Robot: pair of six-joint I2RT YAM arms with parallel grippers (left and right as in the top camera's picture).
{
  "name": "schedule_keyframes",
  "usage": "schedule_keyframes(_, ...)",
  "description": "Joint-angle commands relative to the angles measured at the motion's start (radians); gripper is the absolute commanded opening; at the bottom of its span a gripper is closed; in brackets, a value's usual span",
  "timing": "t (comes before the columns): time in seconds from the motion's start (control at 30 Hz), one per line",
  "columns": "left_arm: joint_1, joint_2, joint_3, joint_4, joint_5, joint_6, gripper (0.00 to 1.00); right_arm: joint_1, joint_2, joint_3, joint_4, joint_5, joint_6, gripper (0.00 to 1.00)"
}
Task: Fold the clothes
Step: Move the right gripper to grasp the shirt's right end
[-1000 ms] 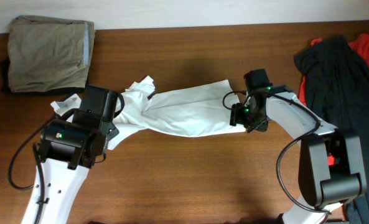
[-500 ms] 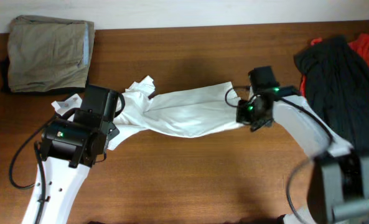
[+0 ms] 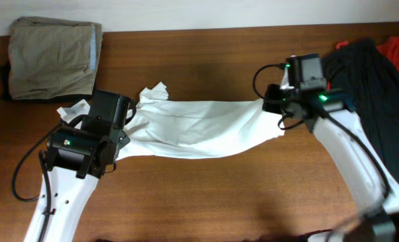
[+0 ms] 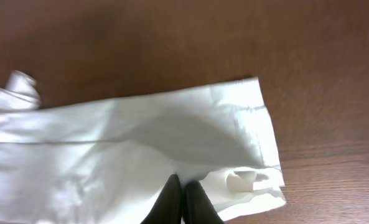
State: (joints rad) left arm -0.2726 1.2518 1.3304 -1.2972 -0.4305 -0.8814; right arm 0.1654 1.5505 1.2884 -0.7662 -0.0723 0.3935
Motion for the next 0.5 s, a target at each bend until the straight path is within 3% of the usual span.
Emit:
schedule_keyframes(0.0, 0.0, -0.016, -0.006, 0.002, -0.011, 0.008, 0.01, 0.004, 0.175, 0.009, 0.038, -0.019, 0.011, 0.09)
schedule_keyframes(0.03, 0.0, -0.015, -0.006, 0.002, -0.011, 0.008, 0.01, 0.004, 0.198, 0.009, 0.042, -0.019, 0.011, 0.19)
schedule_keyframes(0.07, 0.0, -0.01, -0.006, 0.002, -0.011, 0.008, 0.01, 0.004, 0.236, 0.009, 0.045, -0.018, 0.011, 0.49)
schedule_keyframes(0.1, 0.0, -0.005, -0.006, 0.002, -0.01, 0.008, 0.01, 0.001, 0.244, 0.009, 0.045, -0.017, 0.011, 0.88)
schedule_keyframes(0.13, 0.0, 0.006, -0.007, 0.002, -0.008, 0.008, 0.01, -0.012, 0.234, 0.01, 0.04, -0.018, 0.011, 0.99)
schedule_keyframes(0.37, 0.0, 0.208, -0.007, 0.022, 0.023, 0.008, 0.01, -0.268, 0.208, 0.055, -0.302, -0.074, -0.067, 0.99)
schedule_keyframes(0.47, 0.0, 0.241, -0.007, 0.051, 0.026, 0.008, 0.01, -0.274, 0.208, -0.021, -0.275, -0.219, -0.18, 0.96)
